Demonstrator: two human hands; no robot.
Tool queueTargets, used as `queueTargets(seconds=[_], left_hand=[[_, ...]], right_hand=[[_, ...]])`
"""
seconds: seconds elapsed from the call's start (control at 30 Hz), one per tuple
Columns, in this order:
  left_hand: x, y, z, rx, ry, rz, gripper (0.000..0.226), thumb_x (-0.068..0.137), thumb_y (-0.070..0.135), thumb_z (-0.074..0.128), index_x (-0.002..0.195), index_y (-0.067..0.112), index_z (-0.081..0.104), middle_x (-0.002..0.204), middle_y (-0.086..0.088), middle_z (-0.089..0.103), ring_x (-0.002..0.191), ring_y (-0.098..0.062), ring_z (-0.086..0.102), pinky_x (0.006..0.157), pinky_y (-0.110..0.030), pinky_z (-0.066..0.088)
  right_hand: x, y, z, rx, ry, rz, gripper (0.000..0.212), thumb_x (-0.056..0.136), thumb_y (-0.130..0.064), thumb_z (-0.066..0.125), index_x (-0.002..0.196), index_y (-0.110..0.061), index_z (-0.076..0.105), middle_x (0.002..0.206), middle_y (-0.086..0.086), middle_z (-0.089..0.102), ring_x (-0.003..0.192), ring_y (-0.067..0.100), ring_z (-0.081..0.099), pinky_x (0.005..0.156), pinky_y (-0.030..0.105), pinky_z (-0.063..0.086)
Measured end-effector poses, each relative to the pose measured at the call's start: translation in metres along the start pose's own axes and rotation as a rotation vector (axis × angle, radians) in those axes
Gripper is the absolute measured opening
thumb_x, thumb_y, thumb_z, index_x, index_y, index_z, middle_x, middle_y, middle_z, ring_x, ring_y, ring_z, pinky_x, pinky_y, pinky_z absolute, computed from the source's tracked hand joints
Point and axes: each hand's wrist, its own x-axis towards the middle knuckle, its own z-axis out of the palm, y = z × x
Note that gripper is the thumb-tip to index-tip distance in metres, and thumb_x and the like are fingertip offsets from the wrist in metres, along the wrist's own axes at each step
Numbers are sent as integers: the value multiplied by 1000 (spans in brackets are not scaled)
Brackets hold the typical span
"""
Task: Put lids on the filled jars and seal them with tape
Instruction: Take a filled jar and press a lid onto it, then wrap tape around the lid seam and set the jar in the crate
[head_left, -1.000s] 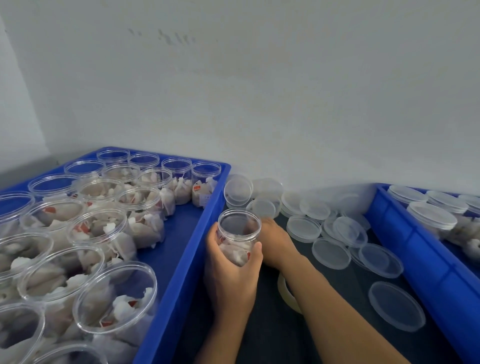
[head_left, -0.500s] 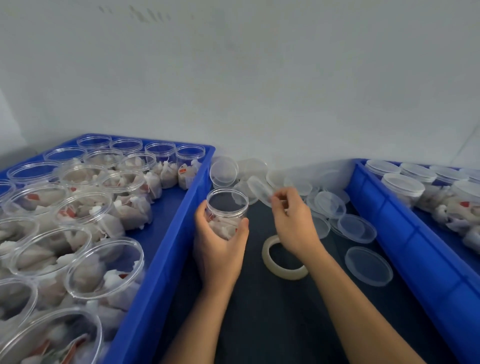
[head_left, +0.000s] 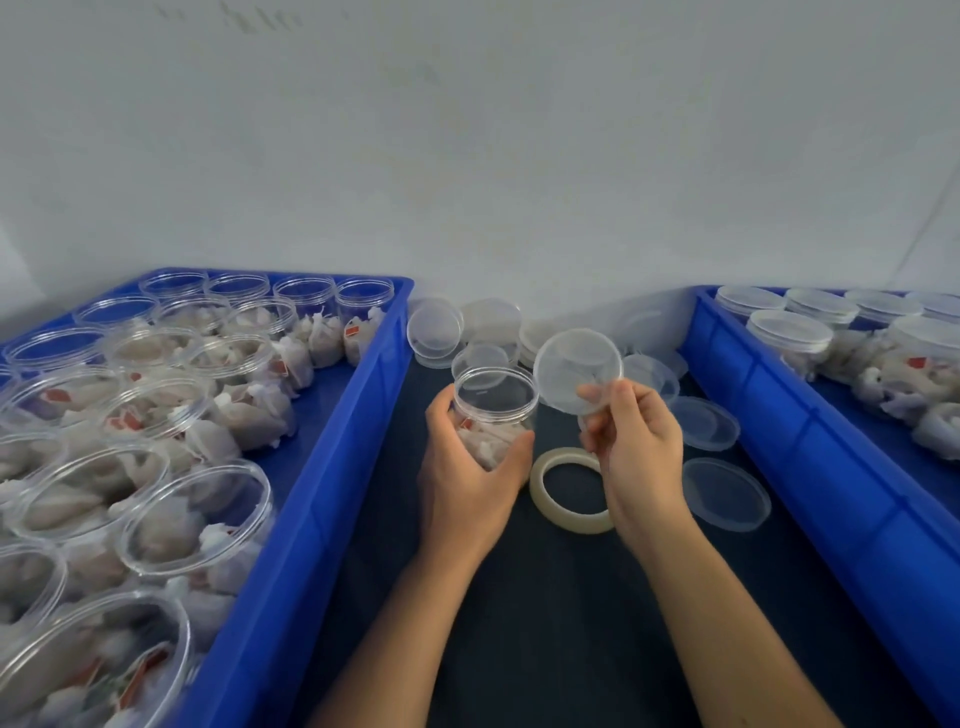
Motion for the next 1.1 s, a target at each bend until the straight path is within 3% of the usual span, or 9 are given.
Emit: queueTargets(seconds=[0.1, 0.2, 0.33, 0.43, 0.6, 0.87, 0.97, 1.03, 1.1], left_hand=[[0, 0, -1, 3, -23, 17, 83, 76, 59, 79, 145, 50, 34, 119, 38, 56, 105, 25, 54, 79, 3, 39], [2, -2, -1, 28, -52, 41, 86, 81, 55, 81, 150, 46, 31, 125, 32, 57, 108, 22, 55, 83, -2, 42], [0, -4, -2, 81, -92, 90, 109, 82, 57, 84, 164, 38, 16, 160, 12, 44, 139, -3, 49, 108, -28, 47], [0, 0, -3, 96, -79, 124, 113, 82, 51, 86, 167, 32, 13, 170, 9, 30, 153, -4, 33, 122, -36, 40], [0, 4, -5, 73, -52, 204, 103, 86, 53, 83, 166, 33, 21, 167, 12, 39, 152, -2, 37, 121, -38, 43], [3, 7, -7, 6, -4, 212, 86, 90, 67, 72, 161, 35, 36, 157, 18, 51, 145, 3, 46, 115, -29, 48], [3, 7, -7, -26, 28, 209, 78, 92, 63, 73, 157, 33, 41, 149, 18, 58, 136, 2, 55, 107, -27, 53], [4, 5, -7, -40, 37, 195, 73, 94, 57, 76, 154, 29, 45, 144, 17, 62, 132, 2, 58, 104, -29, 56], [4, 4, -6, -65, 36, 177, 71, 94, 54, 77, 153, 27, 48, 142, 17, 64, 129, 2, 61, 102, -32, 58]], right_hand=[[-1, -9, 4, 252, -29, 80, 22, 111, -18, 53, 96, -13, 68, 99, 10, 76, 69, 14, 55, 67, 33, 50], [-4, -12, 7, 376, -91, 146, 16, 109, -17, 56, 99, -10, 67, 103, 13, 77, 68, 13, 57, 65, 30, 54], [-8, -7, 12, 323, -171, 218, 21, 108, -23, 59, 95, -8, 65, 83, 8, 71, 68, 14, 61, 66, 29, 56], [-8, -5, 11, 293, -232, 265, 23, 105, -24, 63, 88, -8, 66, 73, 5, 61, 64, 15, 58, 62, 29, 54], [-11, -5, 13, 167, -320, 292, 21, 96, -25, 68, 80, -11, 68, 75, 3, 56, 62, 13, 46, 57, 30, 42], [-16, -5, 15, -73, -272, 197, 28, 106, -30, 62, 86, -10, 65, 72, 2, 57, 63, 14, 53, 63, 33, 50], [-18, -3, 17, -165, -228, 86, 10, 105, -28, 64, 110, -19, 66, 91, -4, 68, 78, 13, 64, 69, 30, 58], [-19, 0, 17, -269, -244, -54, 28, 105, -26, 64, 130, -37, 60, 119, -9, 66, 101, 7, 68, 81, 26, 60], [-21, 1, 17, -323, -322, -160, 39, 107, -23, 61, 141, -41, 56, 138, -15, 60, 117, 2, 64, 91, 19, 56]])
